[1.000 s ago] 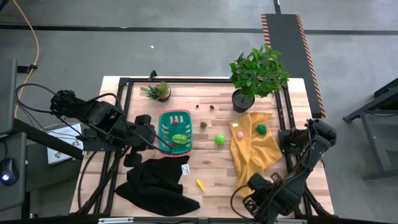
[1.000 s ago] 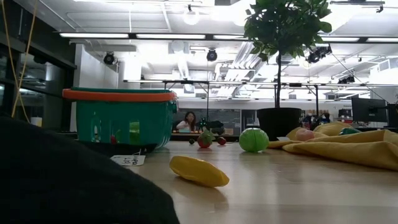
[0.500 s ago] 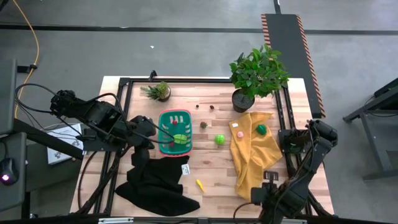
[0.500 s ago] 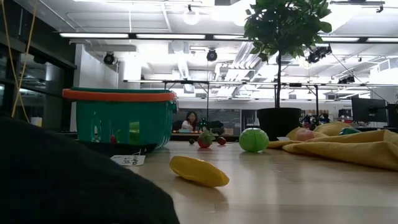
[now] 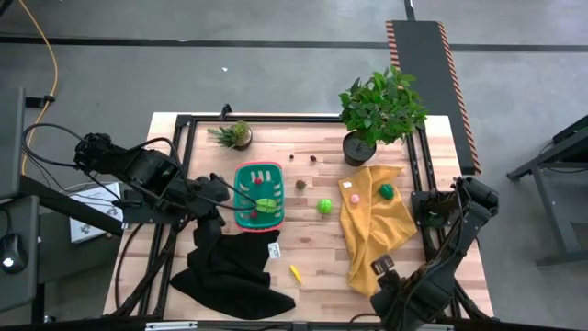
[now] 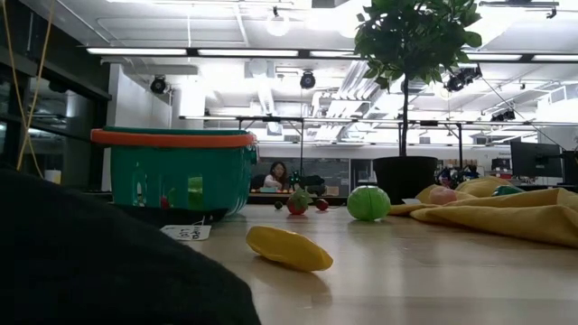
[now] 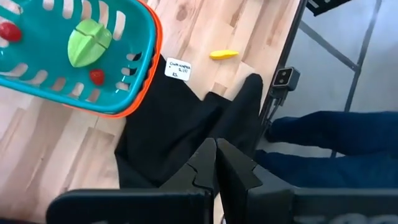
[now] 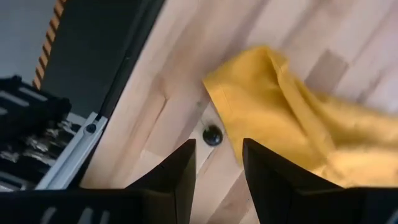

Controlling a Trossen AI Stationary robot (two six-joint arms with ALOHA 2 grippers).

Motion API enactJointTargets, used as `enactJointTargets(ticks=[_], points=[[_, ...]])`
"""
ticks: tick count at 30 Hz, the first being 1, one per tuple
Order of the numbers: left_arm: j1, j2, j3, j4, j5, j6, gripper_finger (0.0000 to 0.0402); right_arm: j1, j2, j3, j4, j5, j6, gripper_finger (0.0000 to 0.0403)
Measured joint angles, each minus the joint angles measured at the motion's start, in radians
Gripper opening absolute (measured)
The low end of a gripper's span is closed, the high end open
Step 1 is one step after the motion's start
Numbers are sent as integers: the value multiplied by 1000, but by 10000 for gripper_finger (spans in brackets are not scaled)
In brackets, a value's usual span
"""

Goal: Pick and placing Produce into tupperware
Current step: Put the black cherry in the green basket

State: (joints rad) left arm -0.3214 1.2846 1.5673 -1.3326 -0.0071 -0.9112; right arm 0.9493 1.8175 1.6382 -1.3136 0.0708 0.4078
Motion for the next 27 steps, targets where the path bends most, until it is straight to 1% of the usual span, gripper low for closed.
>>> enactJointTargets(ticks=[8, 14, 18, 22, 27], points=[[0, 0, 0, 0, 48, -46, 3, 0, 0, 0, 118, 4, -296, 124], [0, 0, 0, 0, 53, -67, 3, 0, 3, -1, 91, 62, -312, 124], [0, 0, 0, 1, 52, -67, 3, -7, 3, -1, 72, 117, -287, 124], [0, 0, 0, 1, 48, -70, 3, -8, 3, -1, 23, 135, -269, 124], [0, 1, 0, 21, 14, -131, 3, 6, -25, -2, -9, 137, -268, 124]])
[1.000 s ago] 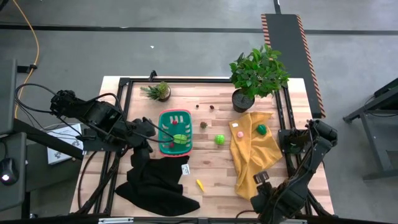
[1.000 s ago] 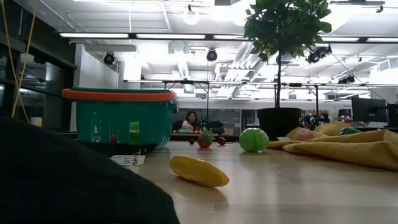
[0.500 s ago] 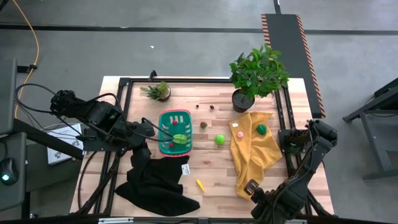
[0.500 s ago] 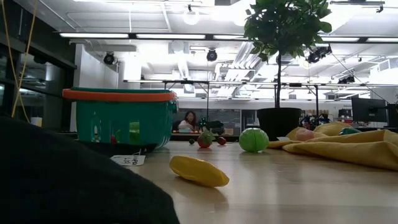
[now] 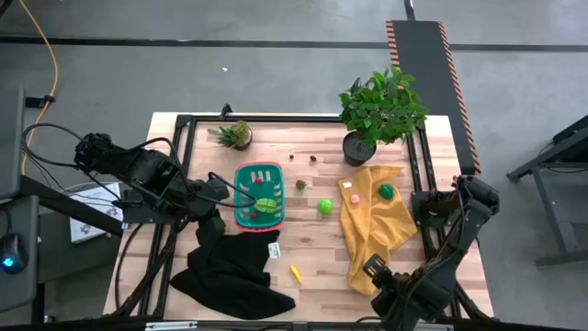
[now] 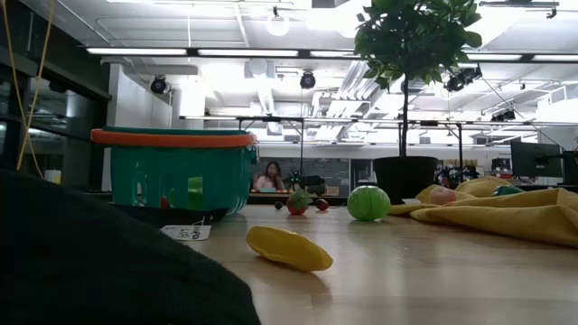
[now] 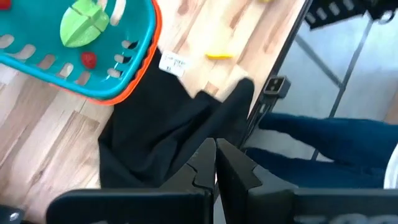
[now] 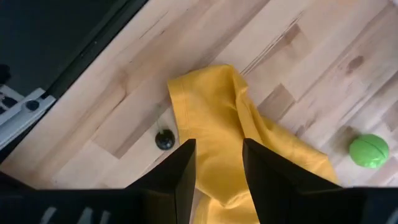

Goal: Pick and placing Produce into tupperware
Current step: Put the black cherry in the green basket

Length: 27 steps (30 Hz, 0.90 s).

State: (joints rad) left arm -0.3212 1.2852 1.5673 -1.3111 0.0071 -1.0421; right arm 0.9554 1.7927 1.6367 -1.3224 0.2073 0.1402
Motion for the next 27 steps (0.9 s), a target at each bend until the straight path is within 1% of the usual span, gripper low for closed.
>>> enactJointTargets(ticks=[3, 6, 9, 13, 17, 21, 27], points=[[0, 6, 0, 50, -12, -4, 3, 12, -65, -52, 35, 20, 24, 124], [0, 11, 0, 96, -23, -7, 3, 23, -176, -184, 116, 12, 85, 124], [0, 20, 0, 123, -23, -13, 3, 38, -278, -307, 222, -19, 119, 124], [0, 28, 0, 136, -23, -18, 3, 55, -366, -418, 296, -27, 122, 124], [0, 35, 0, 136, -23, -40, 3, 54, -393, -495, 340, -54, 93, 124], [0, 39, 0, 136, -23, -53, 3, 55, -385, -560, 393, -90, 42, 124], [0, 50, 0, 134, -23, -66, 3, 54, -373, -628, 499, -118, 34, 124]])
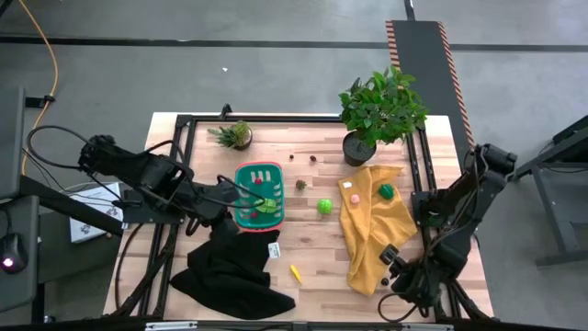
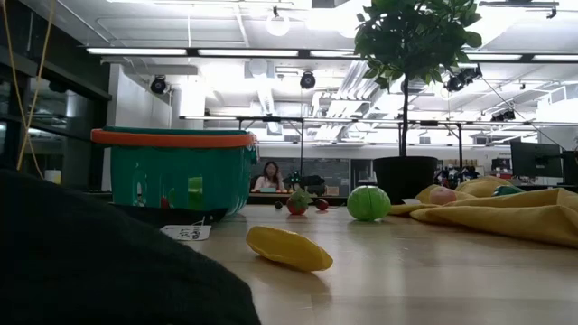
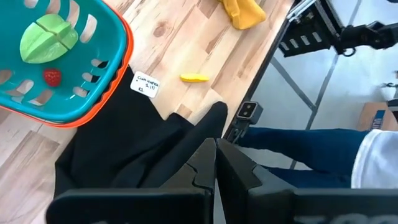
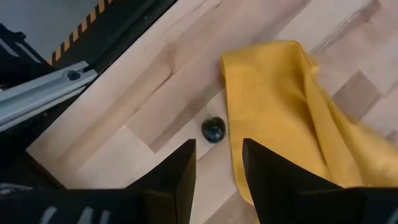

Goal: Pick and placing Produce into tupperware
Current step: Put the black cherry in the green basket

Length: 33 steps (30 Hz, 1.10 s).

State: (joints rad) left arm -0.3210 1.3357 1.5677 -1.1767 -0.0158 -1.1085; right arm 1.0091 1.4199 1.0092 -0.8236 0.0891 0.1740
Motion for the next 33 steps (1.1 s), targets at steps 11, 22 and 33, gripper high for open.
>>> enactJointTargets(ticks=[11, 22, 33], points=[[0, 28, 0, -2, 1, 2, 3, -42, 53, -36, 130, -37, -12, 124], [0, 46, 0, -1, 26, 3, 3, -55, 149, -36, 140, -82, -25, 124], [0, 45, 0, 0, 26, 3, 3, -57, 196, -36, 144, -93, -3, 131]])
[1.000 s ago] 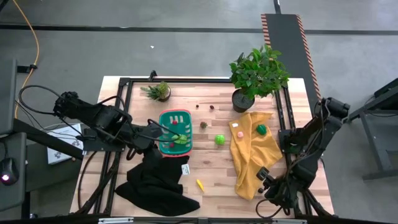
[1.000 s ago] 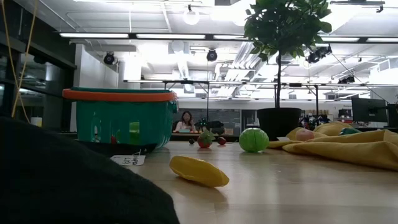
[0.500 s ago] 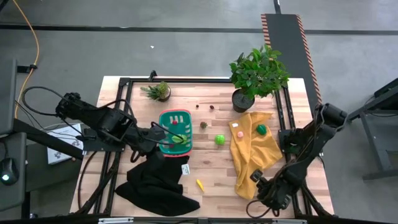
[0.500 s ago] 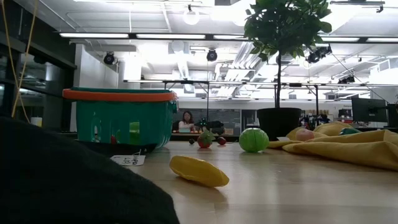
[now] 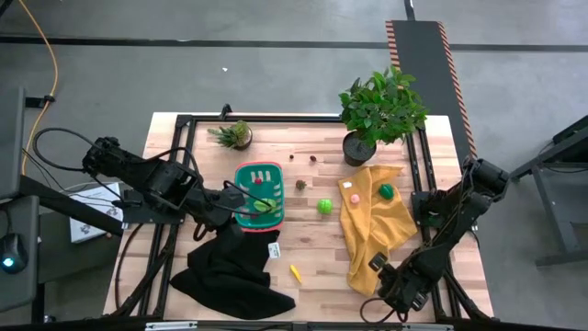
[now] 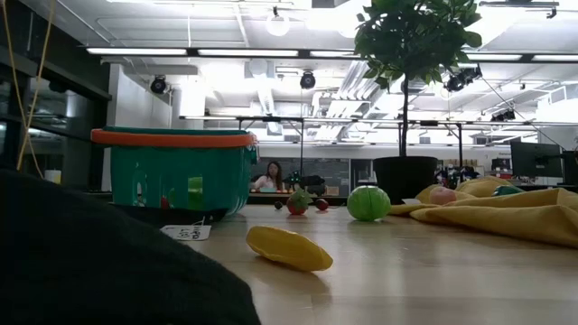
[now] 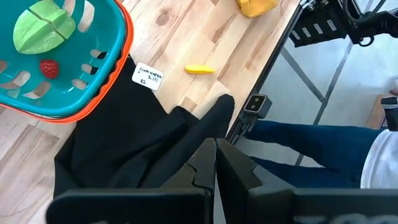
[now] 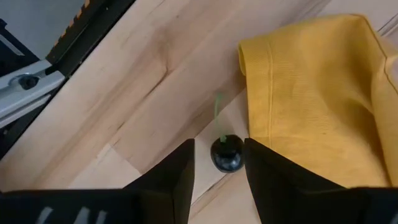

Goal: Pick and placing Produce into tupperware
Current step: Put the black cherry in the green basket

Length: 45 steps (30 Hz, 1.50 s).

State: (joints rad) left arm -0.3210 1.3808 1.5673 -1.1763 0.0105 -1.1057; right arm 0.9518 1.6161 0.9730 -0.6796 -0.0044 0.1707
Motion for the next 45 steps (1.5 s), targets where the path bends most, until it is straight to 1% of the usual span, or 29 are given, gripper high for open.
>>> enactJointTargets(ticks=[5, 8, 13, 24, 36, 39, 45], points=[[0, 0, 0, 0, 0, 0, 3, -3, 0, 0, 0, 1, 4, 155], [0, 0, 0, 1, 0, 0, 3, -3, 3, 0, -2, 19, 4, 168], [0, 0, 0, 1, 0, 0, 3, -4, 21, 0, -4, 22, 4, 177], [0, 0, 0, 0, 0, -2, 3, -4, 81, 0, -8, 23, -14, 177], [-1, 0, 0, 0, 6, -2, 3, -4, 105, 0, -15, 28, 13, 176], [0, 0, 0, 0, 5, -2, 3, -4, 105, 0, -19, 29, 24, 167], [0, 0, 0, 0, 6, -2, 3, -4, 105, 0, -19, 28, 31, 131]])
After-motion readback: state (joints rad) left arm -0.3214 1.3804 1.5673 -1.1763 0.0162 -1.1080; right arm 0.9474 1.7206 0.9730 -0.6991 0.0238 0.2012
